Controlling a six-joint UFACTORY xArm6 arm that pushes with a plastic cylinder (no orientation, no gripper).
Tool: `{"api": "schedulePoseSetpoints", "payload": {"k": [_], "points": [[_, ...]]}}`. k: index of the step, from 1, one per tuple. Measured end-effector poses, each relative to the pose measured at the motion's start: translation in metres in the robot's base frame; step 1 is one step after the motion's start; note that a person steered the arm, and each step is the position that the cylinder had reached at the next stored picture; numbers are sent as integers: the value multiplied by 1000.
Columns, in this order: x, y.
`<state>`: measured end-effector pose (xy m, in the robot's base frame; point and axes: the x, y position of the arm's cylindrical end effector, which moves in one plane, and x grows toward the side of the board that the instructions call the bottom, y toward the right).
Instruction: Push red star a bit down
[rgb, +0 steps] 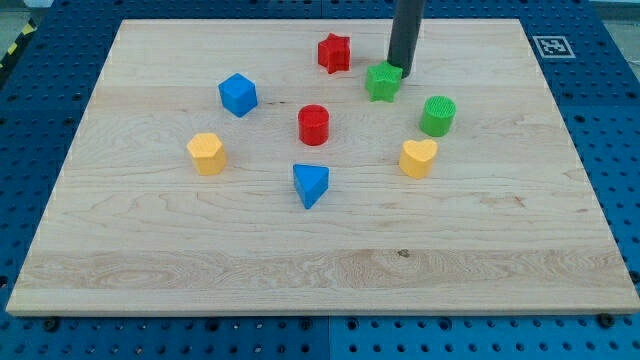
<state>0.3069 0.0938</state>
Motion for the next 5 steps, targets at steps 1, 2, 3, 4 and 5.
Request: {"api": "schedulePoseSetpoints", "payload": {"k": [1, 2, 3, 4, 5], "points": [[-13, -5], [-59, -9], [-70, -42], [-67, -88], [-62, -119]]}}
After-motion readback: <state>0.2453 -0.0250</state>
